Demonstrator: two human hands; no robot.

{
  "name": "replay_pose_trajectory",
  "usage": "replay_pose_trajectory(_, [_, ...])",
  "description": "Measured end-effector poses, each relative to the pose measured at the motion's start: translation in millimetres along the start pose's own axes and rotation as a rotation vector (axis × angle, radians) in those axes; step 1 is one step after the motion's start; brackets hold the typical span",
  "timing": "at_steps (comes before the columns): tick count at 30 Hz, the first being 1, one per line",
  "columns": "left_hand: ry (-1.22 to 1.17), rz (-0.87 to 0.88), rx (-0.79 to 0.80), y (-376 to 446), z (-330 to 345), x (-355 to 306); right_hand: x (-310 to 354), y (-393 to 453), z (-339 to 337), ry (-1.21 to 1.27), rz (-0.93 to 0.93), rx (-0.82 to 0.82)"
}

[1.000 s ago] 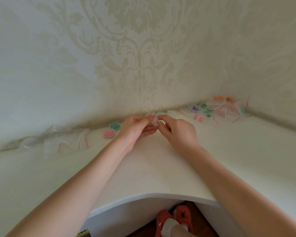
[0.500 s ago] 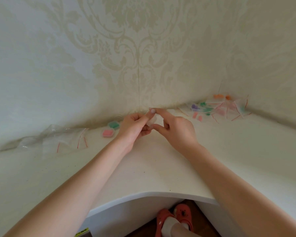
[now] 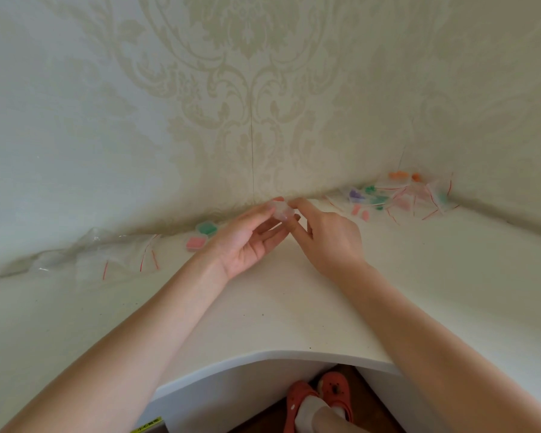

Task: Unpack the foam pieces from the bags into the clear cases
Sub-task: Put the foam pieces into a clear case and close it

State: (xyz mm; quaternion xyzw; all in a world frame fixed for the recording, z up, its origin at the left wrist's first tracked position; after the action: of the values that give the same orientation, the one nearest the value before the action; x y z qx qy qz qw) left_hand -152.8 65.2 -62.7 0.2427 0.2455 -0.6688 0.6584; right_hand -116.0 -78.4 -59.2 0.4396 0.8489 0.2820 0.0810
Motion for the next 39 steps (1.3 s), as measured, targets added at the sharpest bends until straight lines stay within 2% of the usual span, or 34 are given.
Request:
replay_pose_trajectory(7, [0.128,0.039,-0.083,4.1,0.2,-1.3,3.8,-1.5,2.1,-0.008,-0.036,0.014])
replay_pose_trajectory(10, [0.231,0.023,-0.062,0.6,2.4,-5.4,0.6,0.5,2.1,0.009,0.03,-0.016])
replay_pose_trajectory(15, [0.296,-0.243,0.116,-9.5,8.1,2.3,-9.5,3.8,0.8,0.154,0.177,-0.077])
replay_pose_trajectory(17, [0.292,-0.278,0.151,-9.8,9.1,6.2,-11.3,4.7,3.0,0.203,0.197,-0.07])
replay_pose_trajectory(19, [0.252,-0.238,0.108,-7.3,8.8,7.1,-10.3,5.6,6.8,0.352,0.193,-0.079])
replay_pose_trajectory(22, [0.176,-0.121,-0.044,-0.4,3.6,4.0,-5.9,8.1,10.3,0.687,0.262,-0.106])
replay_pose_trajectory(27, [0.053,0.002,-0.192,7.7,-3.8,-2.5,-7.5,11.9,12.0,0.838,0.302,-0.093])
replay_pose_trajectory(33, [0.158,-0.034,-0.156,6.9,-3.2,4.3,-3.5,10.9,7.2,1.074,0.303,-0.005])
replay_pose_trajectory(39, [0.261,-0.023,-0.122,5.0,-2.0,4.0,-7.5,12.1,1.9,1.248,0.383,0.006])
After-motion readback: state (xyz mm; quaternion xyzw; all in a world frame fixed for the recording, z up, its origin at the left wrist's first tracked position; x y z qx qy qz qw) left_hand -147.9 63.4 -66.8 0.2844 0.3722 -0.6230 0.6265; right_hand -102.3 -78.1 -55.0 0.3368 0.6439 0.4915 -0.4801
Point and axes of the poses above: each hand's wrist, its own y-axis towards the middle knuckle, its own z-axis out of the palm, x = y × z, the point moved 1 cm from there along y, towards the middle knuckle, and after that the axes turned 10 degrees about -y, right-handed, at the moved point
